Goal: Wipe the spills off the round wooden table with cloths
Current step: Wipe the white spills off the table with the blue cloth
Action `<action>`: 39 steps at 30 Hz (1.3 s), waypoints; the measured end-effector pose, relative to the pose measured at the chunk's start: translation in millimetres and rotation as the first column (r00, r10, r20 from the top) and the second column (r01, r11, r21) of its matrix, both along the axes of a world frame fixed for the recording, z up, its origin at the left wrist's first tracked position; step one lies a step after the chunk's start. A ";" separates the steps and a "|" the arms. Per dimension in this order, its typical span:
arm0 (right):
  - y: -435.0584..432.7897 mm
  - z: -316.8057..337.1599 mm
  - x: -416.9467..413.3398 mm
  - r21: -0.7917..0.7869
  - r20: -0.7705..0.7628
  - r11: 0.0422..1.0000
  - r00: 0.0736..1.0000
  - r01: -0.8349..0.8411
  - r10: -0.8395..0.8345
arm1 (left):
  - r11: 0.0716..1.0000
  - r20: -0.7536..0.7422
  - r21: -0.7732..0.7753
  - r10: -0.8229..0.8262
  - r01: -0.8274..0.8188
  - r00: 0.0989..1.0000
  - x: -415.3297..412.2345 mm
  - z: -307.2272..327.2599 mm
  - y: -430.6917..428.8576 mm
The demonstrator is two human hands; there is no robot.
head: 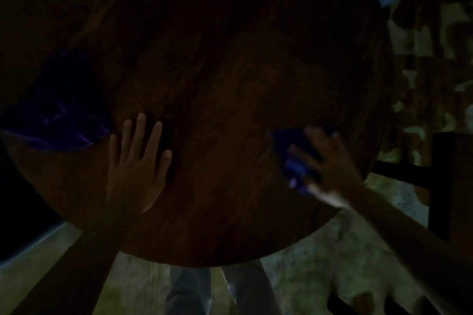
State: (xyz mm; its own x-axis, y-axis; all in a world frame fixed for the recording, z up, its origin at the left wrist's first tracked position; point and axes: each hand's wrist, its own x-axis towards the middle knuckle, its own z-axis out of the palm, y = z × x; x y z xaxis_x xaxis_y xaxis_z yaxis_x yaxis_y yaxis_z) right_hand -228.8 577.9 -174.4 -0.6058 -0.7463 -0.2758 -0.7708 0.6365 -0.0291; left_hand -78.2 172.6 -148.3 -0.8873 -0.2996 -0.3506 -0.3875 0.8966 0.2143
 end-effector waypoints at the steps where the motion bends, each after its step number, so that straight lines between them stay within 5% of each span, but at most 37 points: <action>1: -2.4 1.1 -18.5 -0.036 -0.032 0.949 0.948 0.315 -0.316 | 1.000 -0.002 -0.014 -0.009 0.009 1.000 -8.0 -3.8 1.2; 3: -45.5 3.9 -28.0 -0.116 -0.020 0.642 0.645 0.758 -0.764 | 0.999 -0.011 -0.040 -0.014 0.013 1.000 -20.2 -9.3 0.6; 4: -70.3 4.0 -16.0 -0.122 -0.038 0.576 0.576 0.809 -0.817 | 0.999 -0.012 -0.052 -0.015 0.014 1.000 -24.8 -11.8 -0.3; 5: -91.8 2.6 6.7 -0.119 -0.063 0.624 0.621 0.772 -0.781 | 0.998 -0.009 -0.064 -0.015 0.015 1.000 -27.2 -13.8 -2.2; 6: -107.7 3.4 37.3 -0.114 -0.037 0.751 0.753 0.650 -0.657 | 0.997 -0.005 -0.075 -0.017 0.017 1.000 -28.9 -15.2 -4.5; 8: -104.1 6.0 104.5 -0.125 0.104 0.977 0.982 0.171 -0.159 | 0.996 0.006 -0.089 -0.020 0.020 1.000 -32.0 -18.9 -4.5; 10: -63.5 7.0 119.3 -0.145 0.123 0.937 0.933 -0.319 0.337 | 0.994 0.009 -0.109 -0.010 0.011 1.000 -33.2 -19.1 -1.5; 12: -21.0 0.2 71.5 -0.084 0.079 0.867 0.864 -0.491 0.497 | 0.993 0.019 -0.119 -0.008 0.011 1.000 -36.4 -18.4 2.3; 14: -2.5 -6.7 3.9 -0.042 0.007 0.962 0.963 -0.270 0.270 | 0.992 0.026 -0.129 -0.008 0.011 1.000 -38.7 -18.2 2.5; 16: -14.2 -5.4 -55.9 -0.072 -0.052 0.972 0.972 0.226 -0.230 | 0.991 0.027 -0.134 0.000 0.004 1.000 -37.8 -18.3 1.3; 19: -84.7 -5.8 -103.8 -0.151 -0.014 0.582 0.587 0.799 -0.809 | 0.989 0.036 -0.147 -0.011 0.016 0.999 -35.5 -19.4 -1.8; 20: -111.3 -3.3 -104.9 -0.156 0.013 0.513 0.521 0.844 -0.854 | 0.988 0.039 -0.151 -0.018 0.024 0.999 -34.6 -20.4 -3.1; 21: -134.1 -1.2 -96.9 -0.164 0.001 0.551 0.559 0.818 -0.829 | 0.988 0.041 -0.152 -0.019 0.025 0.999 -34.3 -20.4 -4.7; 23: -162.4 2.8 -51.4 -0.147 0.008 0.834 0.844 0.532 -0.537 | 0.991 0.037 -0.130 -0.016 0.020 0.999 -35.4 -20.3 -7.9; 24: -164.0 4.3 -17.4 -0.149 0.083 0.956 0.967 0.253 -0.243 | 0.994 0.029 -0.104 -0.012 0.015 1.000 -36.4 -19.9 -9.5; 25: -155.8 6.2 18.3 -0.167 0.136 0.985 0.988 -0.052 0.075 | 0.998 0.018 -0.068 -0.004 0.005 1.000 -35.8 -18.7 -9.8; 28: -100.7 9.6 50.4 -0.035 0.008 0.678 0.679 -0.734 0.734 | 0.999 -0.006 -0.026 0.018 -0.018 1.000 -20.9 -11.5 -18.2; 30: -72.8 7.1 8.1 0.013 -0.041 0.539 0.538 -0.842 0.842 | 0.994 0.044 -0.105 -0.004 0.008 0.999 -2.3 -12.2 -25.7; 33: -75.0 5.0 -81.3 0.024 0.018 0.704 0.704 -0.710 0.710 | 0.983 0.078 -0.183 0.020 -0.006 0.997 15.9 -19.2 -34.4; 36: -123.8 1.1 -138.3 0.034 0.003 0.990 0.990 -0.140 0.140 | 0.979 0.070 -0.204 0.003 0.012 0.998 14.2 -21.9 -35.3; 39: -201.0 1.9 -159.9 -0.037 -0.056 0.890 0.889 0.454 -0.455 | 0.983 0.049 -0.181 -0.007 0.016 0.999 13.4 -19.5 -36.0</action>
